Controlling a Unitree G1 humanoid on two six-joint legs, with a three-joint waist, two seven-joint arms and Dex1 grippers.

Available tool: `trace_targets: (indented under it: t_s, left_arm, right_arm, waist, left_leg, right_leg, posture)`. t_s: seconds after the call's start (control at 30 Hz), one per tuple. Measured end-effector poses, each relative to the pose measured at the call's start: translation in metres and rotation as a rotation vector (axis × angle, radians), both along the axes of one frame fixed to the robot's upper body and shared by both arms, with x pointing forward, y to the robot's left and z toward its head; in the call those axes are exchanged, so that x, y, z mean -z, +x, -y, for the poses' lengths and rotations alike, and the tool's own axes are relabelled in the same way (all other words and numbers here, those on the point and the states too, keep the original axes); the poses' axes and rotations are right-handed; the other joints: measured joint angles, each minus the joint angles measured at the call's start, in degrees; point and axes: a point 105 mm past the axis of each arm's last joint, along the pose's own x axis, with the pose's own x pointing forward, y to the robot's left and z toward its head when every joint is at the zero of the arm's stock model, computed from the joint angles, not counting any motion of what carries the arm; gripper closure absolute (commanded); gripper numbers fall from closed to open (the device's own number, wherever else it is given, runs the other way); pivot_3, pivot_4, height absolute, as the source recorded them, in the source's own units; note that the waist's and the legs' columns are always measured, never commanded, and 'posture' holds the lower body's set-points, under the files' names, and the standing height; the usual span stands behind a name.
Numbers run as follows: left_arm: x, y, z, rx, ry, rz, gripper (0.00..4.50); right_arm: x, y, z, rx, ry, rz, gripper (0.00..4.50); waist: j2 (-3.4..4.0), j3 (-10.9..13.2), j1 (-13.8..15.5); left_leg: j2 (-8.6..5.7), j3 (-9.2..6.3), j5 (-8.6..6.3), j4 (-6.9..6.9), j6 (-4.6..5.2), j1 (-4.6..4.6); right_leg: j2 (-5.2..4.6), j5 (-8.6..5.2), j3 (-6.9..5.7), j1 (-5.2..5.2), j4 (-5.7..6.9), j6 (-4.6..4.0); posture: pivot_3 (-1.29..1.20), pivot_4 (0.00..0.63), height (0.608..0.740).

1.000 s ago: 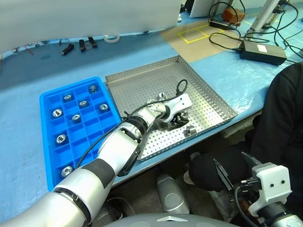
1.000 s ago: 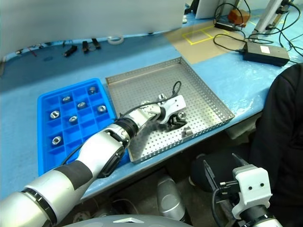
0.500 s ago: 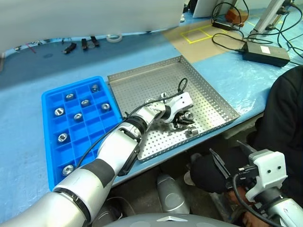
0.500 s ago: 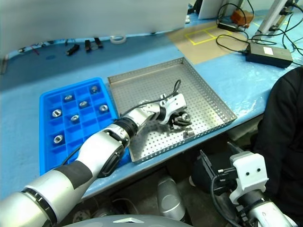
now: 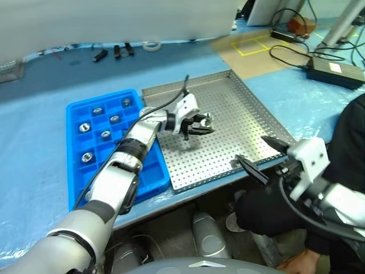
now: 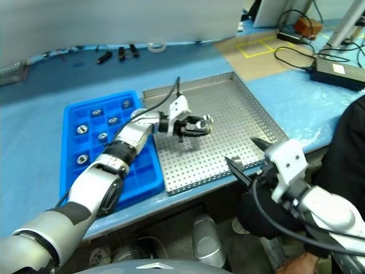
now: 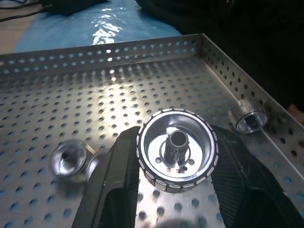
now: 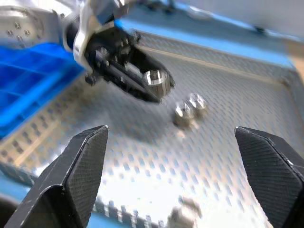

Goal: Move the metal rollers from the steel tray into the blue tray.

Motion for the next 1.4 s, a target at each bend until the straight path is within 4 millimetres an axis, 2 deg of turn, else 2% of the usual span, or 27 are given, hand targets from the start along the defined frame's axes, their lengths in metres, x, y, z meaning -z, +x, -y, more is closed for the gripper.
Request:
trace_targets:
  t_s: [0.17,0.27,0.3,0.37,0.43,0.5,0.67,0.77,0.9,1.1,1.2,1.4]
  left_arm:
    - [-0.008,-0.012,-0.042,-0.142,-0.019,0.027,2.8]
    - [-0.005,-0.025,-0.065,-0.24,-0.021,0.018,2.8]
    - [-0.003,-0.028,-0.069,-0.262,-0.019,0.008,2.8]
    - [0.002,-0.035,-0.084,-0.336,-0.016,-0.015,2.8]
    - [0.004,-0.039,-0.092,-0.388,-0.008,-0.024,2.8]
    - [0.003,-0.042,-0.096,-0.42,-0.016,-0.026,2.8]
    - [-0.004,-0.049,-0.097,-0.447,-0.021,-0.005,2.8]
    - [0.001,-0.05,-0.095,-0.447,-0.012,-0.021,2.8]
    - [0.013,-0.045,-0.089,-0.435,0.001,-0.068,2.8]
    - [0.027,-0.04,-0.083,-0.403,0.035,-0.118,2.8]
    - [0.03,-0.04,-0.081,-0.384,0.049,-0.121,2.8]
    - [0.03,-0.034,-0.082,-0.365,0.062,-0.114,0.79]
  right_arm:
    - [-0.007,0.027,-0.027,-0.204,0.008,-0.004,0.0]
    - [-0.008,0.039,-0.041,-0.306,0.012,-0.012,0.0]
    - [-0.006,0.041,-0.043,-0.323,0.01,-0.02,0.0]
    - [0.0,0.047,-0.051,-0.377,0.006,-0.043,0.0]
    - [0.005,0.05,-0.056,-0.419,-0.002,-0.061,0.0]
    - [0.005,0.052,-0.062,-0.454,0.001,-0.058,0.0]
    - [0.011,0.053,-0.072,-0.516,-0.009,-0.068,0.0]
    - [0.014,0.054,-0.074,-0.524,-0.007,-0.075,0.0]
    - [0.015,0.054,-0.074,-0.522,-0.011,-0.075,0.0]
    - [0.019,0.052,-0.071,-0.492,-0.013,-0.084,0.0]
    - [0.024,0.052,-0.067,-0.465,-0.01,-0.098,0.0]
    - [0.022,0.057,-0.062,-0.415,-0.008,-0.077,0.0]
  waist:
    - [0.08,0.1,8.7]
    - [0.3,0.1,15.6]
    - [0.36,0.1,17.6]
    - [0.39,0.2,21.7]
    - [0.5,0.2,25.7]
    - [0.52,0.2,27.9]
    - [0.52,0.2,29.9]
    - [0.52,0.2,30.1]
    - [0.51,0.2,30.2]
    - [0.52,0.2,30.0]
    - [0.54,0.2,29.9]
    - [0.58,0.1,29.4]
  left_leg:
    - [0.23,0.02,0.11,0.04,0.13,-0.04]
    - [0.47,0.03,0.27,0.03,-0.07,-0.04]
    - [0.51,0.04,0.3,0.03,-0.13,-0.04]
    - [0.38,0.1,0.43,0.03,-0.33,-0.04]
    - [0.33,0.17,0.53,0.02,-0.48,-0.05]
    - [0.3,0.16,0.6,0.02,-0.5,-0.05]
    - [0.3,0.12,0.83,-0.07,-0.8,0.02]
    - [0.36,0.11,1.09,-0.4,-1.15,0.34]
    - [0.39,0.12,1.76,-1.53,-1.62,0.84]
    - [1.42,0.14,2.42,-2.12,-2.52,0.69]
    - [1.97,0.17,2.64,-2.19,-2.89,0.54]
    - [2.18,0.29,2.69,-2.32,-2.97,0.74]
  right_leg:
    - [0.12,-0.02,-0.01,-0.33,0.71,-0.34]
    - [0.33,-0.15,0.02,-0.52,1.08,-0.58]
    - [0.37,-0.22,0.02,-0.57,1.2,-0.7]
    - [0.36,-0.73,0.11,-0.78,1.92,-1.62]
    - [0.36,-0.82,0.11,-0.7,2.02,-1.79]
    - [0.37,-0.73,0.08,-0.68,2.02,-1.95]
    - [0.39,-0.65,0.16,-0.7,1.99,-2.01]
    - [0.45,-0.5,0.25,-0.63,2.0,-1.85]
    - [0.5,-0.32,0.39,-0.67,1.94,-1.57]
    - [1.86,-0.26,0.38,-1.27,1.96,-1.52]
    - [2.34,-0.15,0.38,-1.54,1.99,-1.8]
    - [2.45,-0.08,0.47,-1.59,2.02,-2.09]
  posture:
    - [-0.04,0.15,0.74]
    - [0.05,0.15,0.74]
    - [0.07,0.15,0.74]
    - [0.12,0.15,0.74]
    - [0.15,0.15,0.74]
    - [0.17,0.15,0.74]
    - [0.18,0.15,0.74]
    - [0.17,0.15,0.74]
    - [0.16,0.15,0.74]
    - [0.08,0.15,0.74]
    - [0.06,0.15,0.74]
    - [0.04,0.15,0.74]
